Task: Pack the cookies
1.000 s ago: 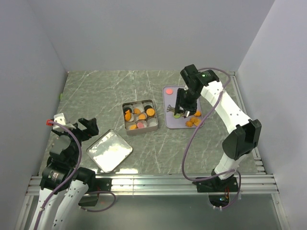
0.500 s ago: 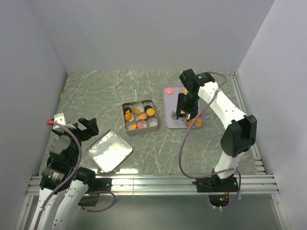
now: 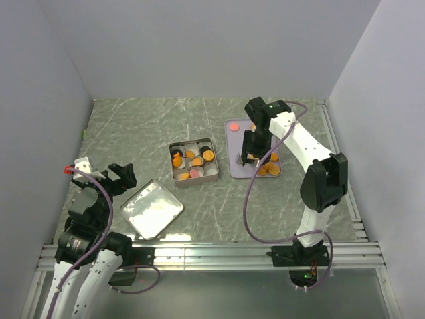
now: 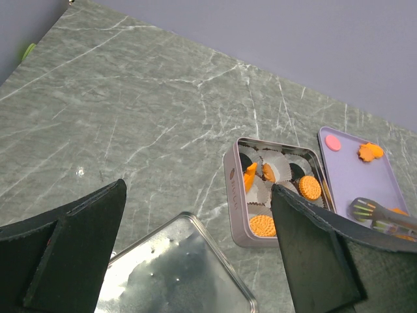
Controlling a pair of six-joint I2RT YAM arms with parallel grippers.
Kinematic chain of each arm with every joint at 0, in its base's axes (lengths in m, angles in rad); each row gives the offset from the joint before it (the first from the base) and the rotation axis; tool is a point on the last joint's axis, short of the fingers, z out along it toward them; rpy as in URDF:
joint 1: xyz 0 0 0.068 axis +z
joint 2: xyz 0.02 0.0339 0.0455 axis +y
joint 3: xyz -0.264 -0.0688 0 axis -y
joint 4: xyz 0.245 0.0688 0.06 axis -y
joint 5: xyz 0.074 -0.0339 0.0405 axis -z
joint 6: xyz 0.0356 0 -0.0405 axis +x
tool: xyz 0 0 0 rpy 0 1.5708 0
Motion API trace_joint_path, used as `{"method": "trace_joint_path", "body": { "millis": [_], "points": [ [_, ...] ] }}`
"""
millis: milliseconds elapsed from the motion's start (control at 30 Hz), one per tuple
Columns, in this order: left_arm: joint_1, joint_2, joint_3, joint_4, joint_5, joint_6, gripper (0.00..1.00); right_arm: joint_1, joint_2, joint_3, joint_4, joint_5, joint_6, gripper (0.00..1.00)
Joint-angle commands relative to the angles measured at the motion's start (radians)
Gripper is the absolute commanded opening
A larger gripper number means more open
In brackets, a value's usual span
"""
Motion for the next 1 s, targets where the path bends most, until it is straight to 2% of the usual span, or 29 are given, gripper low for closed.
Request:
{"method": "trace_joint_path", "body": {
  "millis": [0, 233, 533, 700, 967],
  "points": [
    [-0.001, 0.011, 0.0, 0.041, 0.011, 0.01, 0.99, -0.005, 0.016, 0.051, 0.017, 0.013, -0.007, 0.58],
    [-0.001, 0.01, 0.0, 0.041, 0.009, 0.009, 0.99, -0.006, 0.036, 0.053, 0.02, 0.01, -0.006, 0.57],
    [-0.001, 0.01, 0.0, 0.041, 0.007, 0.009, 0.99, -0.005, 0.037, 0.044, 0.017, 0.01, -0.003, 0.44],
    [-0.001, 0.01, 0.0, 0.041, 0.006, 0.01, 0.99, -0.005, 0.037, 0.062, 0.001, 0.012, -0.001, 0.41],
    [0.001, 0.011, 0.0, 0.043, 0.011, 0.012, 0.99, -0.006, 0.045, 0.254, -0.08, -0.008, 0.008, 0.41]
  ]
}}
